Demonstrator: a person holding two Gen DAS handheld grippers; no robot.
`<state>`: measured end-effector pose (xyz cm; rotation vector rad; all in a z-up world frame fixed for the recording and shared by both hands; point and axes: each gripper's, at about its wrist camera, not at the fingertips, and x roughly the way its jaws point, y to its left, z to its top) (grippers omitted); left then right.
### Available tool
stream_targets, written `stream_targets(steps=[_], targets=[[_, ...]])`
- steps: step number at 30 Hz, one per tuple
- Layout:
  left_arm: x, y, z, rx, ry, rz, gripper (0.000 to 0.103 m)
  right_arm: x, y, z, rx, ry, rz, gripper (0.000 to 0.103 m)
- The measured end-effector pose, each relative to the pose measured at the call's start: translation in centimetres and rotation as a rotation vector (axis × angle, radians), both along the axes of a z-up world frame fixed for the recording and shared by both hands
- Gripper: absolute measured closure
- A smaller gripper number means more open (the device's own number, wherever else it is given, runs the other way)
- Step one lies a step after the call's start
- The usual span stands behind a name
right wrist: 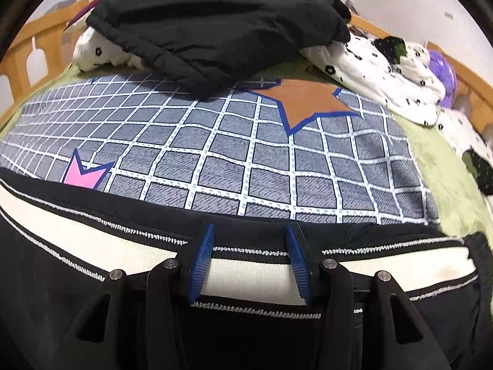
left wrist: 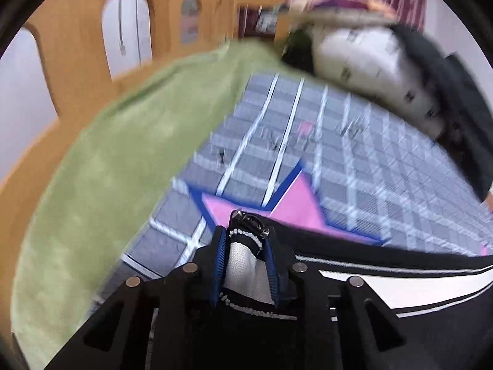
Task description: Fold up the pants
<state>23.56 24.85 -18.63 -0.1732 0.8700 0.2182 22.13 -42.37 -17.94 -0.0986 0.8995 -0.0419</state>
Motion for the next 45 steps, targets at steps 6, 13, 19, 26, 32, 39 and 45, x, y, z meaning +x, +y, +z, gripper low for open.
stream_targets(steps=[6, 13, 19, 26, 32, 39, 45], targets=[[1.5, 0.0, -0.3, 0.057, 0.040, 0.053, 0.037, -0.1, 0.7, 0.6, -0.050, 0.030, -0.008, 0.055], [-1.8, -0.7, 1.8, 0.019, 0.065, 0.056, 0.032, -3.6, 1.0, 3.7, -0.012, 0.034, -0.082, 0.049], [-7.1, -5.2, 7.2, 0.008, -0.016, -0.074, 0.033, -9.6, 3.2, 7.7, 0.000, 0.012, -0.085, 0.048], [-12.9, -10.9, 17.6, -0.104, -0.162, -0.223, 0.034, -15.7, 7.0, 16.0, 0.027, -0.125, -0.110, 0.048], [-17.8, -14.4, 22.6, -0.147, -0.243, -0.294, 0.034, -17.7, 11.2, 21.7, 0.153, -0.164, -0.085, 0.048], [-20.7, -14.4, 18.6, -0.150, -0.202, -0.302, 0.030, -19.9, 16.2, 20.7, 0.241, -0.249, 0.049, 0.035], [-20.5, -10.1, 8.3, -0.236, -0.119, -0.210, 0.030, -19.7, 15.4, 13.5, 0.368, -0.238, 0.071, 0.035]])
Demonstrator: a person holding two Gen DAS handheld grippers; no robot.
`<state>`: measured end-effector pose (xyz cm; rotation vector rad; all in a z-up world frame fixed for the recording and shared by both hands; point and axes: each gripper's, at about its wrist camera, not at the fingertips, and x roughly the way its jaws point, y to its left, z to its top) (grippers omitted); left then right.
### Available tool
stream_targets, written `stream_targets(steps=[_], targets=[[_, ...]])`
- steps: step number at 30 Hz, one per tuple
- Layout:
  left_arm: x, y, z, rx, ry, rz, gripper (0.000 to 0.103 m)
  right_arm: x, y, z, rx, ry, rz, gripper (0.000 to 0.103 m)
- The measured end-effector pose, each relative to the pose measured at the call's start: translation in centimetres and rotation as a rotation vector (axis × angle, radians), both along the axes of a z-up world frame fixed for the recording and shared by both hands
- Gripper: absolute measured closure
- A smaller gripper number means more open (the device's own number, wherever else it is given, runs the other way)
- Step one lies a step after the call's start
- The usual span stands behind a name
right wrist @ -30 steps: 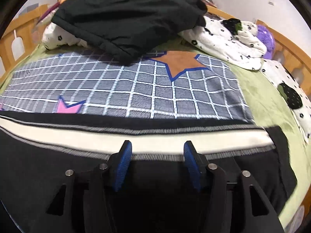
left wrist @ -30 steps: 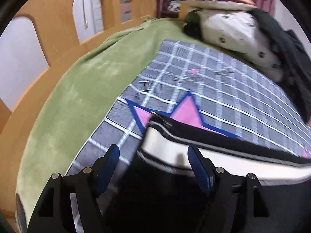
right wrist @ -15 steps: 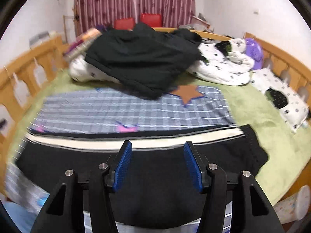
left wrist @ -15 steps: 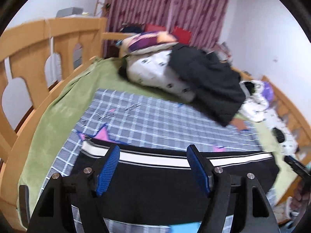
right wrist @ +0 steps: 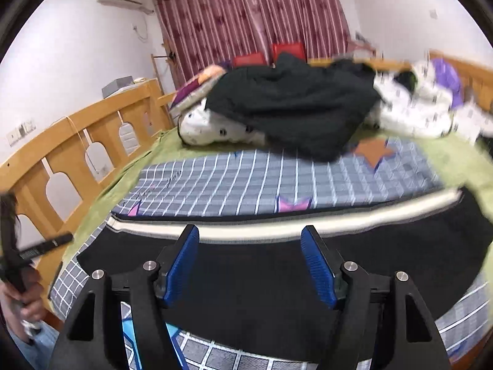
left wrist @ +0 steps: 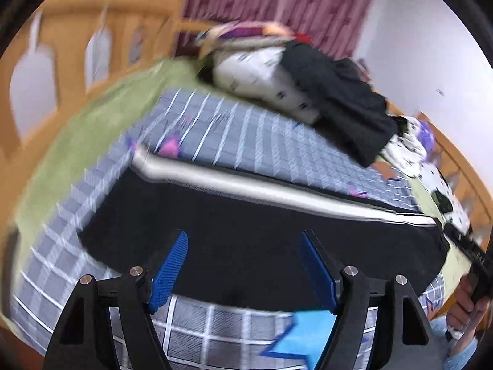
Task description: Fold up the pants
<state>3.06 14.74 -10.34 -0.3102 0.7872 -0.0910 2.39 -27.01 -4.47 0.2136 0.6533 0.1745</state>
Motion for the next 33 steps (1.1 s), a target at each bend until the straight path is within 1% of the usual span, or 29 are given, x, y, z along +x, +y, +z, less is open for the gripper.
stream_targets(steps=[2, 4, 5, 7, 8, 9, 10, 11, 12, 13, 14, 17, 18, 20, 21, 22, 23, 24, 25, 26, 27, 28, 29, 30, 32, 33], targets=[[0.2, 2.0, -3.2, -0.057, 0.034, 0.045, 0.031, 0.9, -0.7, -2.9, -0.028, 0.093, -0.032, 0.036], [0.7, 3.9, -5.8, -0.107, 0.098, 0.117, 0.032, 1.4, -1.5, -4.7, -0.071, 0.170, -0.063, 0.038], [1.0, 5.1, -6.9, -0.151, 0.134, 0.136, 0.032, 1.4, -2.1, -5.1, -0.075, 0.175, -0.070, 0.038], [0.4, 6.9, -7.8, -0.184, 0.122, 0.157, 0.032, 1.2, -2.9, -5.6, -0.096, 0.165, -0.091, 0.038], [0.0, 7.5, -8.1, -0.175, 0.113, 0.177, 0.032, 1.1, -3.2, -6.0, -0.115, 0.163, -0.107, 0.038], [-0.6, 8.4, -8.5, -0.144, 0.104, 0.219, 0.032, 1.1, -3.5, -6.4, -0.135, 0.166, -0.124, 0.038], [-1.0, 9.1, -8.7, -0.132, 0.093, 0.253, 0.032, 1.2, -3.8, -6.7, -0.151, 0.174, -0.140, 0.038], [-1.6, 10.3, -9.0, -0.165, 0.067, 0.283, 0.032, 1.3, -4.1, -7.1, -0.156, 0.183, -0.153, 0.038], [-1.8, 11.0, -9.2, -0.207, 0.058, 0.286, 0.032, 1.5, -4.3, -7.4, -0.151, 0.194, -0.164, 0.038], [-1.7, 11.6, -9.3, -0.244, 0.060, 0.284, 0.032, 1.8, -4.7, -7.6, -0.140, 0.202, -0.172, 0.038], [-1.5, 11.9, -9.4, -0.265, 0.061, 0.283, 0.032, 1.9, -4.8, -7.7, -0.122, 0.208, -0.178, 0.038], [0.0, 12.5, -9.6, -0.284, 0.040, 0.299, 0.033, 2.8, -4.9, -7.7, -0.038, 0.221, -0.179, 0.038], [0.7, 12.7, -9.8, -0.295, 0.036, 0.304, 0.034, 3.2, -4.6, -7.6, -0.030, 0.220, -0.177, 0.038], [1.9, 13.0, -10.2, -0.313, 0.031, 0.311, 0.036, 3.3, -3.8, -7.5, -0.055, 0.218, -0.173, 0.038], [2.5, 13.0, -10.4, -0.312, 0.042, 0.319, 0.045, 3.5, -3.0, -7.6, -0.102, 0.220, -0.168, 0.038], [2.8, 13.0, -10.5, -0.301, 0.049, 0.337, 0.062, 3.5, -2.4, -7.8, -0.133, 0.222, -0.165, 0.038], [3.0, 13.1, -10.6, -0.294, 0.056, 0.350, 0.069, 3.4, -1.8, -8.0, -0.168, 0.229, -0.156, 0.038], [3.3, 13.2, -10.8, -0.290, 0.072, 0.375, 0.084, 3.2, -1.4, -8.3, -0.187, 0.235, -0.145, 0.038], [3.4, 13.5, -10.8, -0.306, 0.070, 0.394, 0.087, 3.0, -1.2, -8.5, -0.198, 0.239, -0.136, 0.038], [2.9, 13.8, -10.7, -0.346, 0.047, 0.434, 0.088, 2.8, -1.1, -8.7, -0.211, 0.242, -0.132, 0.038], [2.7, 13.8, -10.4, -0.354, 0.034, 0.454, 0.091, 2.5, -1.0, -8.9, -0.237, 0.245, -0.134, 0.038], [2.6, 13.4, -9.8, -0.327, 0.026, 0.462, 0.092, 2.3, -0.8, -9.1, -0.281, 0.252, -0.142, 0.038], [2.8, 12.6, -8.9, -0.259, 0.020, 0.464, 0.092, 1.9, -0.9, -9.3, -0.310, 0.255, -0.146, 0.038], [3.3, 11.2, -7.5, -0.158, 0.004, 0.462, 0.093, 1.4, -1.1, -9.4, -0.335, 0.252, -0.146, 0.038], [3.6, 8.1, -4.6, 0.001, -0.050, 0.444, 0.093, 0.4, -1.8, -9.2, -0.342, 0.237, -0.157, 0.038], [3.7, 6.7, -3.5, 0.049, -0.075, 0.426, 0.093, -0.2, -2.6, -9.0, -0.344, 0.225, -0.167, 0.038]])
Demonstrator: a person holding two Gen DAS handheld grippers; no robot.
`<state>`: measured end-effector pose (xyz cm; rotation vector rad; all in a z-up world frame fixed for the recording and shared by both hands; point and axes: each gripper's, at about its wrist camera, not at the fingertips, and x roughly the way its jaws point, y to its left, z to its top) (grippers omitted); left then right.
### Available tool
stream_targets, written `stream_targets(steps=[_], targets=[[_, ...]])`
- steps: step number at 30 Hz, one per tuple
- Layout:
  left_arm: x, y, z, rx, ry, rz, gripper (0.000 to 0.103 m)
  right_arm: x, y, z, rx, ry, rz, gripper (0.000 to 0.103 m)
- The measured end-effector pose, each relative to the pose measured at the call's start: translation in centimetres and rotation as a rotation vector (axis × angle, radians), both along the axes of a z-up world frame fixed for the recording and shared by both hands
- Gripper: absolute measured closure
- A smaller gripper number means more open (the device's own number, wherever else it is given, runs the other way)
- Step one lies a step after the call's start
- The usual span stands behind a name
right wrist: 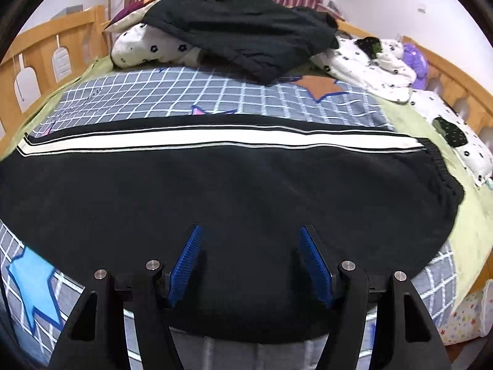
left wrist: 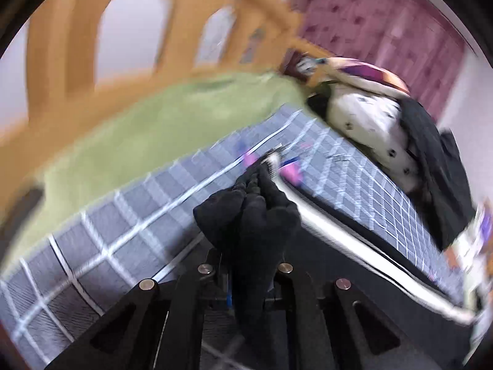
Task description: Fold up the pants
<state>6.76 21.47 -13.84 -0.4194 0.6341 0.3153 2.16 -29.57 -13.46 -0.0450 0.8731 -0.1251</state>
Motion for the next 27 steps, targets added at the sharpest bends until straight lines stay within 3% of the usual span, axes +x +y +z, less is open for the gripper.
stream_targets(steps=[4, 7, 10, 14, 19, 21, 23, 24, 26, 27], targets=[[-0.3, -7.7, 4.9, 0.206, -0.109, -0.095, 0.093, -2.2, -3.5, 0.6, 0.023, -0.050, -0.048, 0.038], [-0.6, -15.2, 7.7, 0.323, -0.159, -0.258, 0.093, -3.7, -6.2, 0.5, -0.004, -0.071, -0.111, 0.038], [-0.9, -23.4, 8.7, 0.397, -0.192, -0.429, 0.093, -4.5, -9.1, 0.4, 0.003, -0.079, -0.167, 0.038], [-0.7, -32.9, 6.4, 0.443, -0.150, -0.589, 0.093, -5.6, -12.9, 0.6, 0.037, -0.124, -0.259, 0.038], [-2.0, -43.5, -1.0, 0.427, 0.001, -0.793, 0.093, -7.6, -17.8, 0.9, 0.208, -0.184, -0.373, 0.038], [-3.1, -45.8, -3.3, 0.441, 0.057, -0.837, 0.093, -8.2, -18.9, 1.1, 0.265, -0.213, -0.396, 0.038], [-4.7, -47.2, -4.2, 0.546, 0.036, -0.807, 0.093, -8.3, -19.2, 1.3, 0.289, -0.226, -0.401, 0.038], [-5.2, -47.2, -4.0, 0.563, 0.029, -0.820, 0.090, -8.2, -19.2, 1.4, 0.293, -0.228, -0.401, 0.038], [-5.5, -46.1, -2.9, 0.500, 0.054, -0.875, 0.078, -7.7, -18.8, 1.5, 0.286, -0.226, -0.390, 0.038], [-5.5, -45.0, -1.9, 0.438, 0.069, -0.901, 0.066, -7.4, -18.4, 1.6, 0.285, -0.225, -0.375, 0.038]])
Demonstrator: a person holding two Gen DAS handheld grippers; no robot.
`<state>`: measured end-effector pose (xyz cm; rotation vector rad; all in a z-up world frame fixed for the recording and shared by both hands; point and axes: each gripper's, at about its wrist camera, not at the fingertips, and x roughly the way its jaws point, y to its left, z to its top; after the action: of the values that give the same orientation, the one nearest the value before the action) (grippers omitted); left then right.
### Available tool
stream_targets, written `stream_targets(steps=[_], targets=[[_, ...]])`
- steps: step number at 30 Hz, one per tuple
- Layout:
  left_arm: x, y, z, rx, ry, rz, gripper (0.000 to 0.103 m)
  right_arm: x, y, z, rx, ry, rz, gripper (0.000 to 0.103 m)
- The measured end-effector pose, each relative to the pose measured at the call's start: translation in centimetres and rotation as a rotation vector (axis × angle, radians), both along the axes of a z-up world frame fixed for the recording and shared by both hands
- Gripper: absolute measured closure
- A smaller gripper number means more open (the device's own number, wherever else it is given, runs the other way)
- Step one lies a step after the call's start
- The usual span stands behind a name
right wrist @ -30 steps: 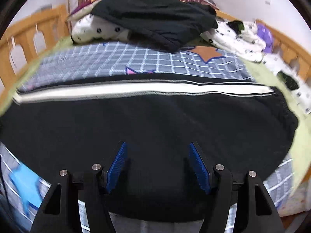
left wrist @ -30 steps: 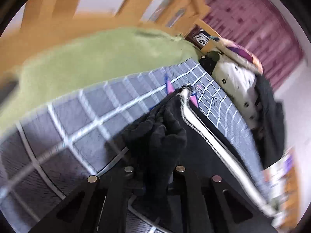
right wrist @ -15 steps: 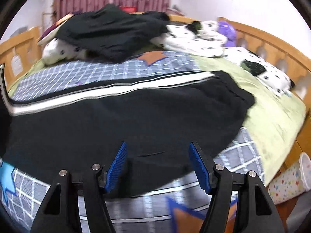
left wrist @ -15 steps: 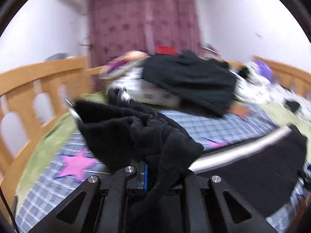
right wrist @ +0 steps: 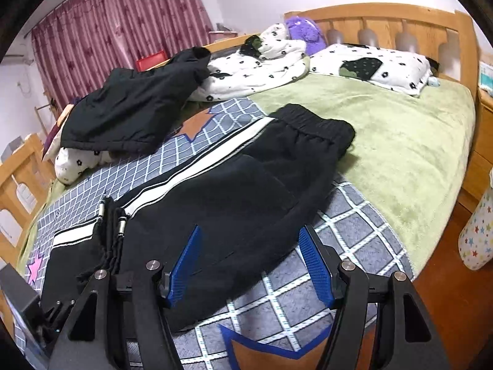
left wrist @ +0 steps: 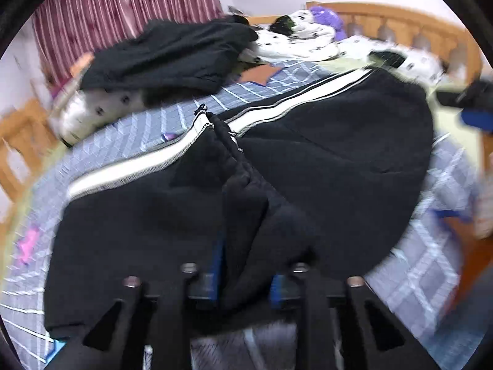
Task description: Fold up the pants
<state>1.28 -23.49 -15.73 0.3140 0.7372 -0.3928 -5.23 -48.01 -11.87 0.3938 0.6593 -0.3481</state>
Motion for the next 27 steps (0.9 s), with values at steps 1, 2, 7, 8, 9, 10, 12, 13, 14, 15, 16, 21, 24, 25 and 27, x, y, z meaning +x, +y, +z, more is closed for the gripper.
stream_targets(steps=[1, 2, 7, 8, 9, 10, 12, 13, 14, 15, 16, 21, 24, 25, 27], targets=[[-0.1, 1.5, 1.1, -0.038, 0.024, 0.006, 0.053, 0.0, 0.3, 0.1, 0.000, -0.001, 0.016, 0.038], [-0.3, 2.6, 1.6, -0.059, 0.026, 0.019, 0.046, 0.4, 1.0, 0.2, 0.001, -0.002, 0.040, 0.038], [-1.1, 12.3, 4.6, -0.128, -0.031, 0.162, 0.033, 2.3, 4.3, 0.7, 0.057, -0.006, 0.174, 0.038], [-1.0, 14.1, 5.0, -0.123, -0.037, 0.189, 0.033, 2.9, 5.0, 0.7, 0.079, -0.001, 0.208, 0.038], [-0.9, 16.1, 5.3, -0.108, -0.039, 0.215, 0.033, 3.6, 6.0, 0.7, 0.113, 0.001, 0.257, 0.038], [-0.8, 18.0, 5.6, -0.091, -0.044, 0.249, 0.033, 4.3, 7.1, 0.8, 0.150, 0.001, 0.302, 0.038], [-0.5, 21.2, 5.8, -0.093, -0.048, 0.291, 0.033, 5.3, 9.2, 0.8, 0.184, 0.000, 0.379, 0.038], [-0.5, 22.4, 5.8, -0.101, -0.038, 0.294, 0.033, 5.7, 10.2, 0.7, 0.179, 0.003, 0.403, 0.038], [-0.6, 24.0, 5.4, -0.112, -0.010, 0.290, 0.033, 6.2, 11.5, 0.4, 0.156, 0.014, 0.429, 0.038], [-0.6, 24.6, 5.0, -0.115, 0.009, 0.289, 0.033, 6.4, 12.4, 0.2, 0.136, 0.026, 0.443, 0.038], [-0.9, 25.3, 4.4, -0.122, 0.023, 0.290, 0.033, 6.8, 13.5, -0.3, 0.110, 0.043, 0.464, 0.038], [-1.6, 27.1, 0.4, -0.225, 0.145, 0.285, 0.033, 8.2, 17.0, -3.4, 0.043, 0.177, 0.532, 0.057], [-1.7, 25.9, -1.5, -0.136, 0.146, 0.243, 0.033, 8.4, 17.1, -4.3, 0.056, 0.203, 0.530, 0.073], [-1.7, 25.7, -1.9, -0.109, 0.131, 0.250, 0.033, 7.9, 17.0, -4.1, 0.046, 0.189, 0.530, 0.074], [-1.4, 26.1, -2.4, -0.144, 0.134, 0.267, 0.033, 7.4, 16.8, -3.2, 0.044, 0.147, 0.537, 0.076]])
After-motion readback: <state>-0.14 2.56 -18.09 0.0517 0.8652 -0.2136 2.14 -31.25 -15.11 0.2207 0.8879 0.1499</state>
